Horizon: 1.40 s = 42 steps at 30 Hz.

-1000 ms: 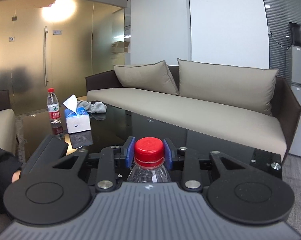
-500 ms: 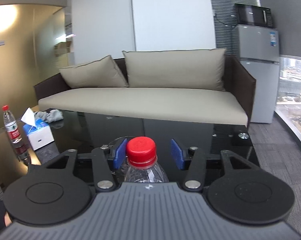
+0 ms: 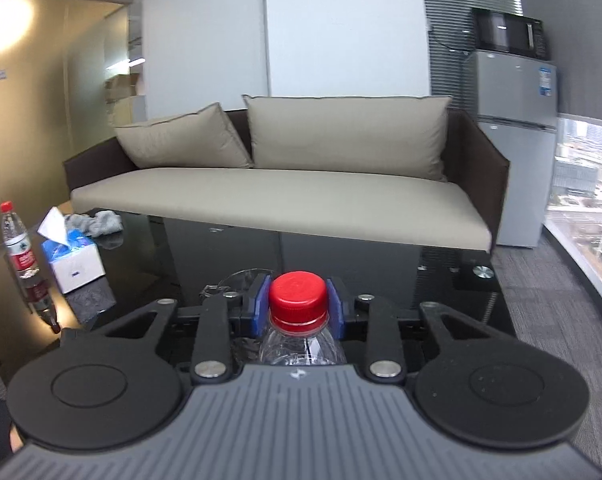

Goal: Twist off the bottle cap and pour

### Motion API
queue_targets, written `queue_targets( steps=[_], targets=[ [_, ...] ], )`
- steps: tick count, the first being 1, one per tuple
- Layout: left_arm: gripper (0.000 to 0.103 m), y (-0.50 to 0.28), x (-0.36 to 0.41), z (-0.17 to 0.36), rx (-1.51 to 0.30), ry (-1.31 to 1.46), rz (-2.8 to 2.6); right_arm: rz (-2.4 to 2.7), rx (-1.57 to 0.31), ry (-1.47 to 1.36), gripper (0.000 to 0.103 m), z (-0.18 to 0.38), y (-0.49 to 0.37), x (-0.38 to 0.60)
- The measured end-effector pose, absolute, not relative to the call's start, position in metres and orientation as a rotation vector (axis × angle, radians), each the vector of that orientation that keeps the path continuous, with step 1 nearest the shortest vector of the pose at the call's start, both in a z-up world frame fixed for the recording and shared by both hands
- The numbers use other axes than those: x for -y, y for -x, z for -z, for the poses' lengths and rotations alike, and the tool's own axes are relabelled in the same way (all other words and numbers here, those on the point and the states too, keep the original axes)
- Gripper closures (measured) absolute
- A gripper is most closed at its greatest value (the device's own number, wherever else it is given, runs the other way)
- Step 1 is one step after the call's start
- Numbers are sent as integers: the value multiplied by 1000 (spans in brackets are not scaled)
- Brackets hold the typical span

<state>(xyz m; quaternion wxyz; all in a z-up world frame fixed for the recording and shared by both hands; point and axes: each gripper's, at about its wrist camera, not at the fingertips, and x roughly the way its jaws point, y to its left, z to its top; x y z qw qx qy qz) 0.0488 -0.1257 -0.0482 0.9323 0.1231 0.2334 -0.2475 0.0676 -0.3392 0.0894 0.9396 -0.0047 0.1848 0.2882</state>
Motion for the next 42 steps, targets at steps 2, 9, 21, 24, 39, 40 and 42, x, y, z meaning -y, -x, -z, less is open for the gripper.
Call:
queue_targets(
  steps=[2,9,21,24,39,40,42],
  targets=[
    [45,-48,125,49,-475,-252,508,-643,-370,24,71,-89,-71,345],
    [45,-48,124,50,-470,-248,514,-815,-344,36,71,-84,-84,364],
    [45,-49,126,51,-473,-249,512,-717,-336,-35,62,-93,-71,361],
    [45,-50,127,51,-474,-250,511,-675,-340,-12,62,-92,-68,353],
    [45,-52,119,52,-473,-249,516,-609,-375,18,70,-91,-67,337],
    [45,-51,119,52,-472,-250,517,-625,-374,22,70,-90,-68,339],
    [45,-51,119,52,-469,-251,520,-665,-370,31,70,-90,-70,343]
  ],
)
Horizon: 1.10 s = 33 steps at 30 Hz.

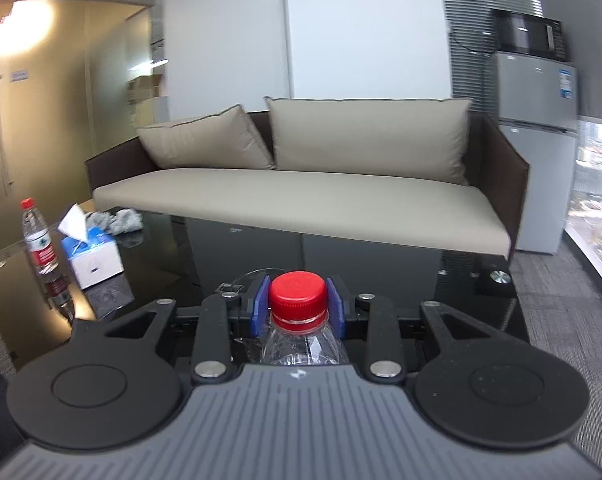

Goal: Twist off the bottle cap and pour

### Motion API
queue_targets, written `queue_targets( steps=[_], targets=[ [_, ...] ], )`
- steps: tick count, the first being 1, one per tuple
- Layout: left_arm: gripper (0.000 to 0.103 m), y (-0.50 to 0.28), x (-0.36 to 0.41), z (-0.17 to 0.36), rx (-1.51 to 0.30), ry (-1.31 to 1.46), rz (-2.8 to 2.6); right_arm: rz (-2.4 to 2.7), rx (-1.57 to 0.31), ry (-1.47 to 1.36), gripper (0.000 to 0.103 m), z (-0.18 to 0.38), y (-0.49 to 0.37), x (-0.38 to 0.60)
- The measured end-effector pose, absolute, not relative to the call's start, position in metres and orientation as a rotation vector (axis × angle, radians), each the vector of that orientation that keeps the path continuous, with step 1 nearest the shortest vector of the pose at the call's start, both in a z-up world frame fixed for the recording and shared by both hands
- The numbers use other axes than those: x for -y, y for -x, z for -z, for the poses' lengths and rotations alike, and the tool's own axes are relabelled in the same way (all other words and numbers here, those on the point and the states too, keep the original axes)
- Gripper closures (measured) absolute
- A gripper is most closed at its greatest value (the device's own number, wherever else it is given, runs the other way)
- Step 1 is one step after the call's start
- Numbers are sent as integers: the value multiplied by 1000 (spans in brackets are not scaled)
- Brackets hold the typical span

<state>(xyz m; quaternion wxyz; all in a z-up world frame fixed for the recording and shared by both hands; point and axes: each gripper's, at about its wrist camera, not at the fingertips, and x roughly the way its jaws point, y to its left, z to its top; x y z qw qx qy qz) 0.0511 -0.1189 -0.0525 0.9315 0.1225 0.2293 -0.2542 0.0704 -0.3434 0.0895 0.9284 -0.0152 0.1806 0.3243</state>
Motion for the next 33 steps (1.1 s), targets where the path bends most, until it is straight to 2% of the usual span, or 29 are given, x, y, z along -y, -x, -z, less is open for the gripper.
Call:
queue_targets(
  steps=[9,12,14,15,21,33],
  targets=[
    [45,-49,120,53,-462,-260,522,-803,-362,-19,70,-86,-84,372],
    [45,-48,118,52,-465,-252,521,-776,-359,-23,65,-86,-80,369],
    [45,-48,119,52,-466,-252,520,-731,-362,-24,55,-87,-77,365],
    [45,-47,120,52,-466,-253,519,-693,-367,-27,54,-87,-74,361],
    [45,-47,120,50,-469,-252,519,-529,-346,-21,54,-97,-55,340],
    [45,-48,123,51,-469,-252,520,-542,-367,-39,54,-97,-56,350]
  ],
)
